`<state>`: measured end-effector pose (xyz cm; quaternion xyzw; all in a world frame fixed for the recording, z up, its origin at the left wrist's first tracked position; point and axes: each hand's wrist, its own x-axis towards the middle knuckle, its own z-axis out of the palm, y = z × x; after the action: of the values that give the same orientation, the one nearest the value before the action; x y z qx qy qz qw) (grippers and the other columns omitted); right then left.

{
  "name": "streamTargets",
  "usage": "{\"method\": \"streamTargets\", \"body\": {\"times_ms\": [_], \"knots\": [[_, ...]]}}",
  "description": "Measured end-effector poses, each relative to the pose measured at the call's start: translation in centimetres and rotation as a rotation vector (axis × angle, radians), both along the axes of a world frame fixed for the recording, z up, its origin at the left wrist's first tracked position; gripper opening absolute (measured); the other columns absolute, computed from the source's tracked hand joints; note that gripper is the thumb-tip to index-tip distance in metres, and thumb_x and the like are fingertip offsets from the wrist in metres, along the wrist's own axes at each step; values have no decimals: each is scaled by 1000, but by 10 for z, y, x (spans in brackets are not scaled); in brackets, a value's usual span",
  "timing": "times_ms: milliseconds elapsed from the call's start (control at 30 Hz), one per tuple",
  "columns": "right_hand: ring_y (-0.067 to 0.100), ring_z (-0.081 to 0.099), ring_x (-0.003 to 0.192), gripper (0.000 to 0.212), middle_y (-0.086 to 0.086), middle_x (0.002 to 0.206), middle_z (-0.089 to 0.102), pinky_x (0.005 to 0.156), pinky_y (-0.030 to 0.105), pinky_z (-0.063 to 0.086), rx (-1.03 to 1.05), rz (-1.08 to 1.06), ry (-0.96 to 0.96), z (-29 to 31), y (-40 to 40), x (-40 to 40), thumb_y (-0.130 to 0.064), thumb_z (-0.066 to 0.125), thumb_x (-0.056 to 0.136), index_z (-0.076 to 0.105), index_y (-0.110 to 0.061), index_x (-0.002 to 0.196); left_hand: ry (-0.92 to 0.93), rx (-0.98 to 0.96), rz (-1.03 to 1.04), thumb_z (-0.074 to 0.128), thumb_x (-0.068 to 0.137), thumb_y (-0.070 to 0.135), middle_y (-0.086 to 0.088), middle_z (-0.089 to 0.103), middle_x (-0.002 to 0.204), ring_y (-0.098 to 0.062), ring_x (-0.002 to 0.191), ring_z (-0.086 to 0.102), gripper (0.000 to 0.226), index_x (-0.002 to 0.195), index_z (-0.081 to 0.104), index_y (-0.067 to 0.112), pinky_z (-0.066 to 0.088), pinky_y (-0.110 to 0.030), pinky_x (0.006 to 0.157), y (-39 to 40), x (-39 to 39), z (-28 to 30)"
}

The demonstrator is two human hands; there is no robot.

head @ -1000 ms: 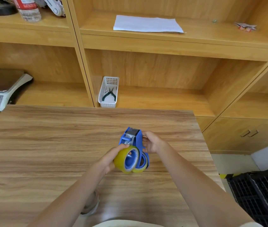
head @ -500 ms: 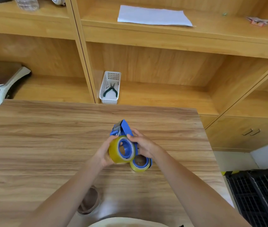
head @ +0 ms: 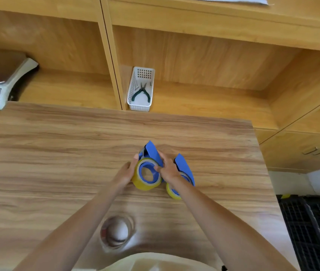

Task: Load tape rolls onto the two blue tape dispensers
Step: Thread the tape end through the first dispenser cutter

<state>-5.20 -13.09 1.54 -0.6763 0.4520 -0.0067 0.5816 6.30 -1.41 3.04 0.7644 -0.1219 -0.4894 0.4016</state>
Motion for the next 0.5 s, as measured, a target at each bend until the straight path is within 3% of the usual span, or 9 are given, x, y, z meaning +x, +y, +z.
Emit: {"method": "streamTargets", "body": {"times_ms": [67, 200, 300, 500], "knots": [[22, 41, 138, 63, -1, 151, 42, 110, 39, 39, -61, -15, 76, -4, 8, 6, -11, 55, 96, 31, -31, 151, -169, 41, -124, 31, 84, 80, -4, 72, 97, -24, 94, 67, 73, 100, 66, 18, 52, -39, 87, 11, 7, -10], [27, 41, 138, 61, 4, 150, 41, 109, 44, 40, -88, -57, 152, -16, 27, 18, -16, 54, 97, 30, -35, 150, -370, 180, -352, 38, 95, 60, -12, 65, 92, -36, 95, 62, 47, 100, 50, 15, 42, -36, 76, 21, 15, -28], [29, 43, 137, 61, 5, 150, 42, 108, 44, 41, -80, -98, 161, -21, 39, 23, -18, 53, 97, 29, -35, 151, -477, 244, -407, 35, 97, 57, -21, 68, 102, -40, 98, 62, 51, 112, 52, 11, 43, -38, 76, 22, 22, -34], [31, 49, 130, 63, 7, 147, 46, 99, 42, 46, -149, -99, 167, -19, 49, 27, -14, 50, 99, 24, -33, 153, -650, 327, -488, 28, 97, 62, -17, 69, 105, -39, 98, 63, 52, 122, 51, 22, 44, -39, 73, 24, 27, -41]]}}
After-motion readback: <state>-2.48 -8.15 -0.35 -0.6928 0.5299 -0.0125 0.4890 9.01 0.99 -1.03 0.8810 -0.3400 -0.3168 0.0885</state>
